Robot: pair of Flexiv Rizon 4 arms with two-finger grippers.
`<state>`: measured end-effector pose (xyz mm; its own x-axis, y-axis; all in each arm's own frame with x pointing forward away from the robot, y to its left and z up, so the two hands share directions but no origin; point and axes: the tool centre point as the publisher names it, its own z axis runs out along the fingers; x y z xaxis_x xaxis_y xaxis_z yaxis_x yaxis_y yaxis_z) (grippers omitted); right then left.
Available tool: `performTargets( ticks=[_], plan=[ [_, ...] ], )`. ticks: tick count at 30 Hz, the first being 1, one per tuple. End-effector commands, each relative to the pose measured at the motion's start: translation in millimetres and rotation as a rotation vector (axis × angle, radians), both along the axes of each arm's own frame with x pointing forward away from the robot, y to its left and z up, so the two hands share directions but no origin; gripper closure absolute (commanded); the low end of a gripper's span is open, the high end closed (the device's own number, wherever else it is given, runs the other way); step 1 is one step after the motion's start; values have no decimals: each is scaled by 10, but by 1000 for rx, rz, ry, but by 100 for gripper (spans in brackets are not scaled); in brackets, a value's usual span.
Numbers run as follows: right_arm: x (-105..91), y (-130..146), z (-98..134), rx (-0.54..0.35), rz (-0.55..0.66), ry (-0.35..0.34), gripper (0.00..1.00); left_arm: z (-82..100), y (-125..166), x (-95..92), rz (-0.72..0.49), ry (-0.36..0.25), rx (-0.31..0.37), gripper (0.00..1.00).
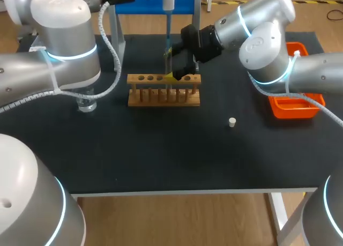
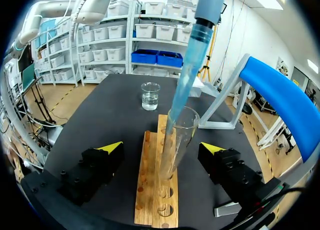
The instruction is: Invert the test tube, pick up the pipette, mount the tip to pipette, aspirate from beaker and dispense into the tube, eject the tip, return the pipette, and cap with the stopper.
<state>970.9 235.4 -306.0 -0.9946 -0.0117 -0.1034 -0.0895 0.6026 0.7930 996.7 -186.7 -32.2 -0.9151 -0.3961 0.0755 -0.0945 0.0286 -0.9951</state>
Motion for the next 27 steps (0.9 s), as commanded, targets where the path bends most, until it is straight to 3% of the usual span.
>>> performTargets(
  ticks=[1, 27],
  plan=[
    [2, -12, 15, -4, 3, 2, 0, 12, -6, 9, 6, 1, 6, 100],
    [2, -12, 15, -4, 3, 2, 0, -61, 27, 10, 36, -5, -56, 100]
  ],
)
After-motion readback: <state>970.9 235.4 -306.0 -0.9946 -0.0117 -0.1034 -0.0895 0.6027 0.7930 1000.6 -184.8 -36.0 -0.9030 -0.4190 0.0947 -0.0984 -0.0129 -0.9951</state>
